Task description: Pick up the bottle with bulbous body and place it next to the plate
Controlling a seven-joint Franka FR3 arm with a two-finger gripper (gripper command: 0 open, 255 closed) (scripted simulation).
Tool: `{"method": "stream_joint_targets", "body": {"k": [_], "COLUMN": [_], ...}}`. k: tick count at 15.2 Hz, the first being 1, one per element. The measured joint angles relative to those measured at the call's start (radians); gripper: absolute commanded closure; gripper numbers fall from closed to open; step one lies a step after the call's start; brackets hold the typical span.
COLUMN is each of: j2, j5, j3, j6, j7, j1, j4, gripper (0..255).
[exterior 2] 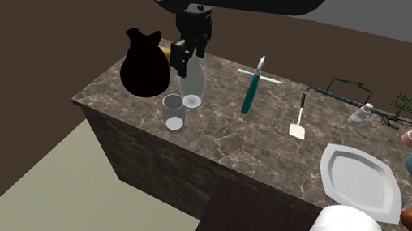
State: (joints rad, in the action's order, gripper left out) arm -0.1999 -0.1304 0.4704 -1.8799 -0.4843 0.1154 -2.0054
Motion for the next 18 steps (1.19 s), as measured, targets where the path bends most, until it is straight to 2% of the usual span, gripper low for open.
{"method": "stream_joint_targets", "body": {"k": [6,12,14,18], "j2": [0.233,0.51,0.61,0.654], "j5": [0.126,0.293,0.346,0.369], "j3": [0.085,0.112,0.105,0.096], "j6": [-0.033,0.006,0.041,0.015], "j7": [-0.168,-0.336,-0.38,-0.397], "j1": [0.038,0.15,0.206,0.225], "j4": [0.162,0.415,0.532,0.54], "gripper": [0,0,0,0]}}
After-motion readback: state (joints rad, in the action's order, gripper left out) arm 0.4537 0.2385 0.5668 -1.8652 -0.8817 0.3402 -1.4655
